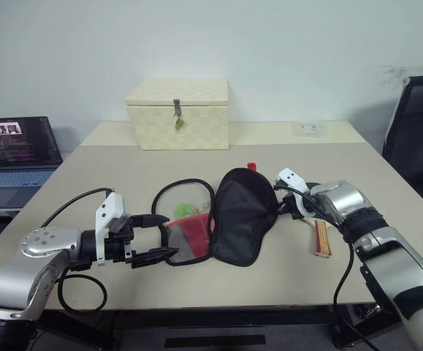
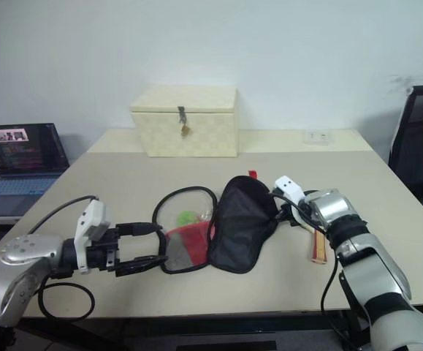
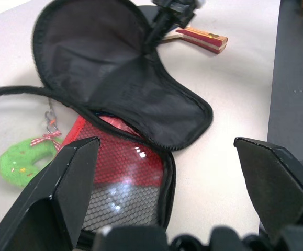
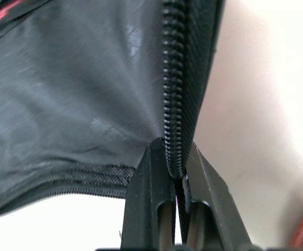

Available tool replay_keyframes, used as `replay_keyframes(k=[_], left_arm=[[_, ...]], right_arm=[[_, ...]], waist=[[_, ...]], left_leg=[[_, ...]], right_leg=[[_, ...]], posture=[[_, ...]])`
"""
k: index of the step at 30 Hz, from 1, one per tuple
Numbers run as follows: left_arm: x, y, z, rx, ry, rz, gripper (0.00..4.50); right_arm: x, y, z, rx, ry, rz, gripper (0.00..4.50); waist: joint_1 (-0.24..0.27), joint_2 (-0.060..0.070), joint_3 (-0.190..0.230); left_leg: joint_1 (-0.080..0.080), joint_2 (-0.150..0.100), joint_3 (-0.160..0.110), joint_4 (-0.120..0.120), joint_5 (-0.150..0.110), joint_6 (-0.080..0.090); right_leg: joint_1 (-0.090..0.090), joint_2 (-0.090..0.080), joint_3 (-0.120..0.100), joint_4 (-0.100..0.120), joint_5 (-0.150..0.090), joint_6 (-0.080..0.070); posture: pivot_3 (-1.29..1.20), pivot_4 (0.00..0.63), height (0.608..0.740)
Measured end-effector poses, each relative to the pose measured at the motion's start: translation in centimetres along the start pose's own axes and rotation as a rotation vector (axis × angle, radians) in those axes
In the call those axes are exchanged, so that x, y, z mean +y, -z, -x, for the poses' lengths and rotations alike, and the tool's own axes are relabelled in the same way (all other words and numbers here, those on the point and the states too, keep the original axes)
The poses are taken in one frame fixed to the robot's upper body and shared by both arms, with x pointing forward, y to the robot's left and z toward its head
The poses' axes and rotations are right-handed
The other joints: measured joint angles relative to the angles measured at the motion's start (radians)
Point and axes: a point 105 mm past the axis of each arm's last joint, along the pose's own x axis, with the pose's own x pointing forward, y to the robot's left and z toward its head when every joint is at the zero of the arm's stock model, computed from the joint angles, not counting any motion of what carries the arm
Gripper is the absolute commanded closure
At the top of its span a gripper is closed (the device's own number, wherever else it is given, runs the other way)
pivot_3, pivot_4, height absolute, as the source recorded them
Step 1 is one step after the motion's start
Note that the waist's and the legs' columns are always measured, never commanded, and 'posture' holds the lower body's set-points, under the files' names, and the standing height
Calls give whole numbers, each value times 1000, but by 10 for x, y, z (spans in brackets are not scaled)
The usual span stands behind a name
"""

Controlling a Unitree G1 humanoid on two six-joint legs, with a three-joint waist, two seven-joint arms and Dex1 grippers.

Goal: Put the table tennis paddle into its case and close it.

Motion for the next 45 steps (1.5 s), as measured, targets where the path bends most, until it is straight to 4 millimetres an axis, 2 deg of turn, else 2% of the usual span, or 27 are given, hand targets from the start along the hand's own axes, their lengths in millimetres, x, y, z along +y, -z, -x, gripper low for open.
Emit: replay_keyframes(k=[4, 5, 9, 15, 19, 21, 22, 25, 26, 28, 33, 36, 38, 45], left_arm=[[0, -1, 0, -2, -1, -2, 0], [0, -1, -1, -2, 0, -4, 0], [0, -2, -4, -2, 8, -6, 0], [0, -5, -10, -10, 30, -19, 0], [1, -5, -12, -15, 37, -17, 0], [2, -4, -12, -17, 34, -10, 0], [3, -3, -12, -18, 32, -5, 0], [5, -1, -11, -19, 28, 0, 0], [5, 0, -10, -19, 29, 4, 0], [6, 2, -9, -17, 32, 15, 0], [9, 4, -8, -16, 32, 30, 0], [11, 8, -6, -9, 31, 46, 0], [12, 8, -6, -4, 29, 43, 0], [12, 6, -7, -4, 42, 33, 0]], right_arm=[[-3, -8, -4, -22, 3, 13, 4485], [-4, -7, -4, -27, 9, 8, 3966], [-11, -3, -4, -41, 45, -15, 2886], [-28, -9, 7, -96, 139, -15, 772], [-46, -24, 35, -215, 217, -89, 772], [-46, -28, 49, -266, 216, -116, 772], [-42, -25, 53, -276, 206, -129, 590], [-13, 5, 50, -243, 129, -195, 6], [3, 21, 45, -214, 91, -231, 6], [23, 32, 40, -189, 61, -274, 6], [51, 28, 45, -256, 105, -337, 6], [66, 40, 32, -243, 118, -415, 6], [70, 46, 26, -233, 135, -459, 6], [82, 43, 8, -240, 154, -467, 6]], waist=[[0, 0, 0], [1, 0, 0], [1, 0, 0], [1, 0, 0], [3, 1, 0], [3, 0, 0], [4, 0, 0], [7, 0, 0], [7, 0, 0], [4, 1, 1], [2, 0, 0], [2, 0, 0], [2, 0, 0], [1, 0, 0]], left_leg=[[0, 0, 0, 0, 0, 0], [0, 1, 0, 0, 0, 0], [0, 1, 0, 0, 0, 0], [0, 0, 0, 0, 0, 0], [0, 0, 0, 0, 0, 0], [0, 1, -1, 0, 0, 0], [0, 1, -1, 0, 0, 0], [-1, 2, -4, 0, 0, 0], [-1, 2, -4, 0, 0, 0], [0, 1, -2, 0, 0, 0], [2, 0, -3, 2, 1, 0], [1, 0, -3, 2, 1, 0], [1, 0, -2, 2, 1, 0], [1, 0, -2, 2, 1, 0]], right_leg=[[0, -2, 0, 0, 0, 0], [0, -2, 0, 0, 0, 0], [0, -3, 0, 1, 0, 0], [0, -3, 0, 2, 0, 0], [0, -3, 0, 2, 0, 0], [0, -3, 0, 2, 0, 0], [1, -3, 0, 1, 0, 0], [0, -3, 0, 2, -1, -1], [0, -3, 0, 2, -1, -1], [-1, -3, 0, 5, -1, -1], [1, -1, 0, 6, -4, 4], [1, -1, 1, 6, -4, 4], [1, -2, 1, 6, -4, 4], [0, -2, 1, 6, -4, 4]], posture=[[0, 150, 740], [0, 150, 740], [0, 150, 740], [0, 150, 740], [0, 150, 740], [0, 150, 740], [0, 150, 740], [0, 150, 740], [0, 150, 740], [0, 150, 740], [0, 150, 740], [0, 150, 740], [0, 150, 740], [0, 150, 740]])
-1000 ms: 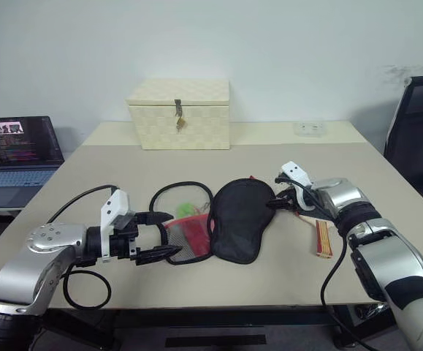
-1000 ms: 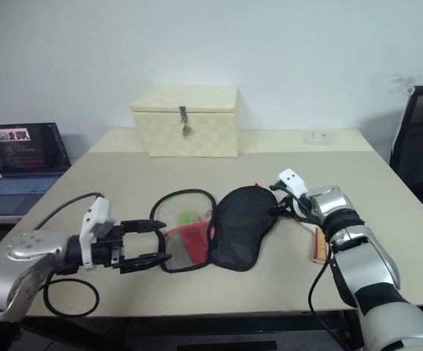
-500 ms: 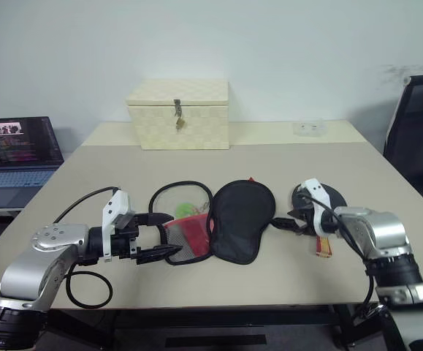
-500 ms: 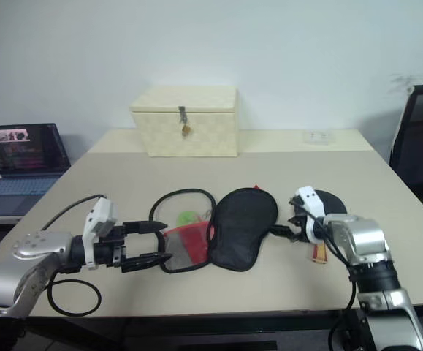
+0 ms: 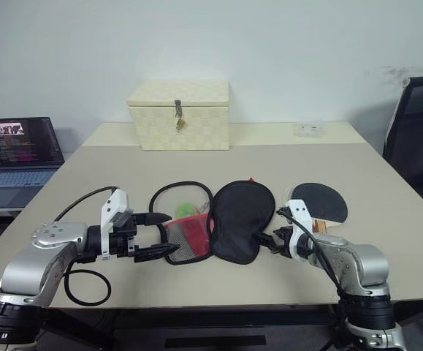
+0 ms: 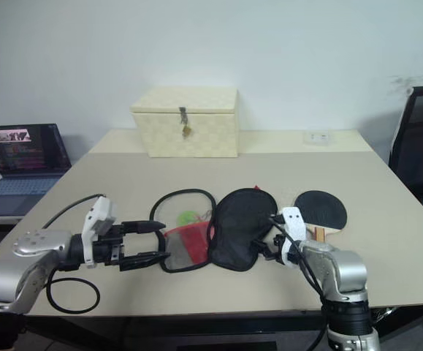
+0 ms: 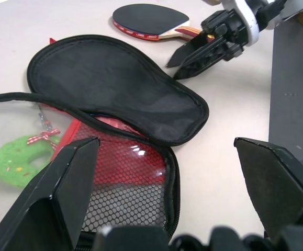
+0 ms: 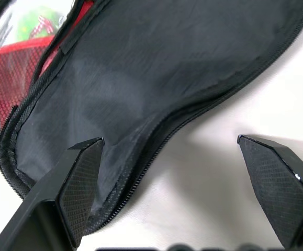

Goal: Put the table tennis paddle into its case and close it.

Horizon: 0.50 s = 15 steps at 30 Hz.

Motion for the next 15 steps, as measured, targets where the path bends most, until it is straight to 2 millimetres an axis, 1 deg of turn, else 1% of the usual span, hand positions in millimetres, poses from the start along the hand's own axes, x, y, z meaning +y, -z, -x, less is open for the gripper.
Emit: replay_keyframes(k=[6, 10, 13, 15], left_arm=[[0, 1, 0, 4, -1, 2, 0], [-1, 4, 1, 9, -4, 11, 0], [-1, 6, 1, 11, -11, 14, 0], [-1, 7, 1, 12, -17, 18, 0]], right_arm=[[10, 1, -12, -19, -20, 14, 6], [21, 2, -20, -27, -44, 11, 6], [30, 2, -26, -29, -69, 3, 6], [32, 1, -28, -27, -74, -1, 382]], waist=[[-3, -2, -1], [-9, -3, -2], [-11, -3, -2], [-11, -3, -2]], left_leg=[[1, 0, 1, 0, 0, 0], [2, 3, 1, 0, 0, 0], [2, 12, 1, 0, 0, 0], [2, 14, 1, 0, 0, 0]], right_leg=[[0, 2, 0, 0, 0, 0], [0, 6, 3, 0, 0, 0], [0, 9, 3, 0, 0, 0], [0, 11, 3, 0, 1, -1]], posture=[[0, 150, 740], [0, 150, 740], [0, 150, 740], [0, 150, 740]])
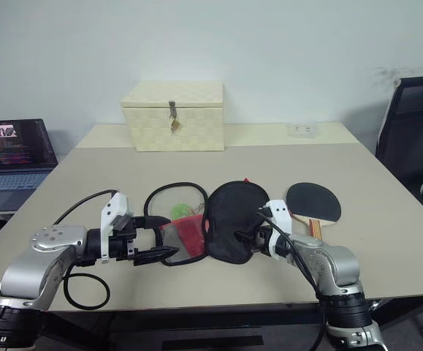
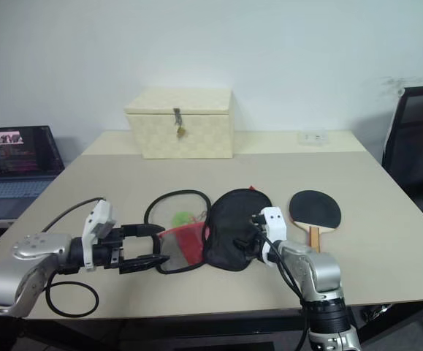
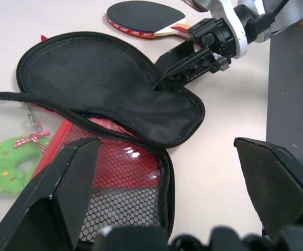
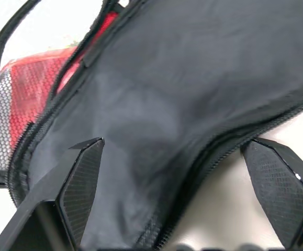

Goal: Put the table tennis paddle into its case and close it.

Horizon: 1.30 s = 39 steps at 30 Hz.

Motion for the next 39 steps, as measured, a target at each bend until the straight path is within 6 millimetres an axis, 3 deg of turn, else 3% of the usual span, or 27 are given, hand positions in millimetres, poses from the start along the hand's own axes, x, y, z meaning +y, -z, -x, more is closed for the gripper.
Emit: replay_keyframes(k=[3, 12, 13, 23, 28, 31, 39], left_arm=[[0, 0, 0, 1, 0, 1, 0], [-2, -1, -1, -3, 6, -6, 0], [-2, -2, -1, -4, 6, -7, 0], [-1, -8, -6, -16, 21, -29, 0], [-1, -8, -8, -17, 27, -28, 0], [-1, -9, -8, -17, 27, -30, 0], [-1, -8, -8, -16, 28, -30, 0]], right_arm=[[0, 2, -1, 7, -3, -6, 1187], [-6, 6, 3, 65, -38, -121, 4409], [-10, 5, 5, 70, -33, -123, 4463], [-54, -4, 35, 122, 26, -66, 4463], [-61, -12, 36, 144, 20, -18, 4463], [-63, -14, 34, 146, 15, -18, 3813], [-59, -19, 35, 130, 5, 11, 978]], waist=[[0, 0, 0], [4, 0, 0], [7, 0, 0], [12, 1, 0], [10, 1, 0], [10, 1, 0], [11, 1, 1]], left_leg=[[0, 0, 0, 0, 0, 0], [-1, 1, 0, -1, 0, 0], [-1, 1, 0, -1, 0, 0], [-2, -1, 1, -1, 0, 0], [-2, -1, 1, -1, 0, 0], [-2, -1, 1, -1, 0, 0], [-2, 0, 1, -1, 0, 0]], right_leg=[[0, 1, 0, 0, 0, -1], [-1, 2, 0, 0, 0, -2], [-1, 2, 0, 0, 0, -2], [-1, 2, 0, -1, 0, -2], [-1, 2, 0, -1, 0, -2], [-1, 2, 0, -1, 0, -2], [-1, 2, 0, -1, 0, -2]], posture=[[0, 150, 740], [0, 150, 740], [0, 150, 740], [0, 150, 740], [0, 150, 740], [0, 150, 740], [0, 150, 740]])
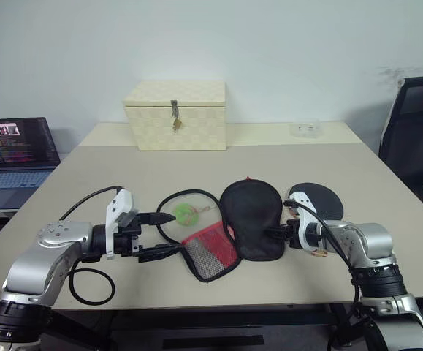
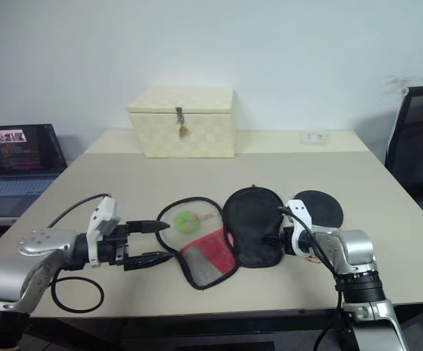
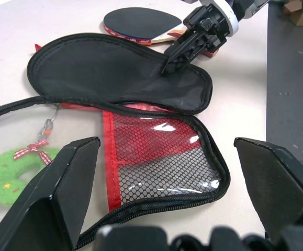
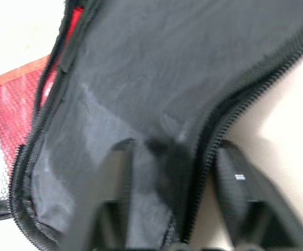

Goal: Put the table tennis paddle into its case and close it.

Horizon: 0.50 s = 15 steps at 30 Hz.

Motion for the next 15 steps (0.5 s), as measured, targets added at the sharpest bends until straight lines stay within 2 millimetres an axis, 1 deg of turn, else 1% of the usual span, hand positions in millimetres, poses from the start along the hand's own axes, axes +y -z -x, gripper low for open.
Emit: replay_keyframes(k=[3, 8, 10, 11, 13, 15], left_arm=[[0, 0, 0, 0, 0, 1, 0], [0, 1, 0, 1, 4, 3, 0], [1, 0, 1, -2, 9, 5, 0], [2, -1, 1, -3, 10, 2, 0], [4, -5, -1, -7, 15, -13, 0], [6, -8, -1, -8, 17, -28, 0]], right_arm=[[-6, -9, 11, -35, 30, 31, 20], [-39, -36, 48, -153, 182, 34, 20], [-50, -40, 61, -197, 271, 44, 20], [-55, -37, 65, -201, 315, 44, 20], [-62, -25, 68, -200, 389, 14, 20], [-61, -11, 65, -182, 433, -16, 20]], waist=[[1, 0, 0], [3, 0, 0], [3, 0, 0], [3, 0, 0], [4, 0, 0], [1, 0, 0]], left_leg=[[0, 0, 0, 0, 0, 0], [-1, 0, 1, 0, 0, 0], [-1, 0, 0, 0, 0, 0], [0, 0, 0, 0, 0, 0], [0, 0, 0, -1, 0, 0], [0, 0, 1, -1, 0, 0]], right_leg=[[0, 0, 0, -1, 0, 0], [0, 0, 0, -1, 0, 0], [0, 0, 0, -1, 0, 0], [0, 0, 0, -1, 0, 0], [0, 0, 0, -1, 0, 0], [-1, 1, 1, 0, 0, 0]], posture=[[0, 150, 740], [0, 150, 740], [0, 150, 740], [0, 150, 740], [0, 150, 740], [0, 150, 740]])
